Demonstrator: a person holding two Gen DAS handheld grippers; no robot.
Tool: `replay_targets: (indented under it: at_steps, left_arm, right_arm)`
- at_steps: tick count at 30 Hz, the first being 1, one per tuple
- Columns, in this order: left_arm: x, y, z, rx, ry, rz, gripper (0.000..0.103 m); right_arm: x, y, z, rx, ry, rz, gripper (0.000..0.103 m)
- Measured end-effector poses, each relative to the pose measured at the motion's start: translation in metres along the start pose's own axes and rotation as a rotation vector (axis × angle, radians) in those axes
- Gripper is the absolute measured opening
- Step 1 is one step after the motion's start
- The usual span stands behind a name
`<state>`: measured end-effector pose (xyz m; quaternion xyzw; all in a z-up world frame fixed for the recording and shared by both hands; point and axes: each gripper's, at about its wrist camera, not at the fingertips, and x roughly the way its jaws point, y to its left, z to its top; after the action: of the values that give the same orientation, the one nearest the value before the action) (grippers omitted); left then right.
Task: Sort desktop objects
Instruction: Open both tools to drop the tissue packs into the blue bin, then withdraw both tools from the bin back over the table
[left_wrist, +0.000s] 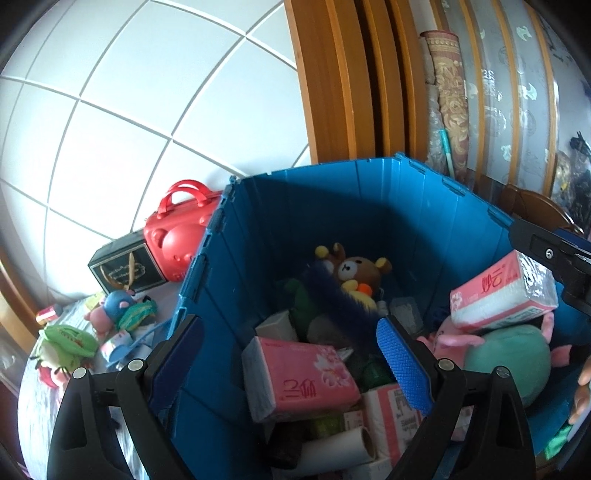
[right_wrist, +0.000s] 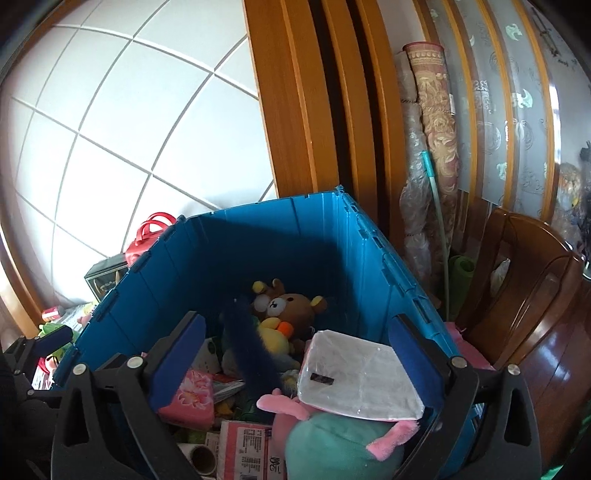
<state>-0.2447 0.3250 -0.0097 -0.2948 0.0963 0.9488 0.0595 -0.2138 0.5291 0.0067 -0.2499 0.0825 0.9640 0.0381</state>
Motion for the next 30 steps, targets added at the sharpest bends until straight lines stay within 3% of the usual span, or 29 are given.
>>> replay_targets:
  at_steps: [2,9,15,21,30]
  left_arm:
    - [-0.01,0.004,-0.005,-0.013,-0.021,0.017,0.096]
    - [-0.048,0.03,-0.023,-0.034,-0.046,-0.058,0.096]
    - [-0.086,0.079,-0.045,-0.071,-0.083,-0.094,0.096]
    - [-0.114,0.151,-0.081,-0.121,-0.082,-0.073,0.096]
    - [-0.137,0.267,-0.155,-0.171,-0.011,0.023,0.096]
  right_arm:
    - [-0.005,0.002,-0.006,-0.008,0.014,-0.009,0.103]
    - [-0.035,0.021,-0.022,-0.023,0.031,-0.071,0.103]
    - [-0.067,0.061,-0.032,-0.033,0.025,-0.09,0.103]
    - [-0.093,0.141,-0.05,-0.095,0.012,-0.042,0.103]
    - [-0.105,0.278,-0.096,-0.168,0.039,0.083,0.103]
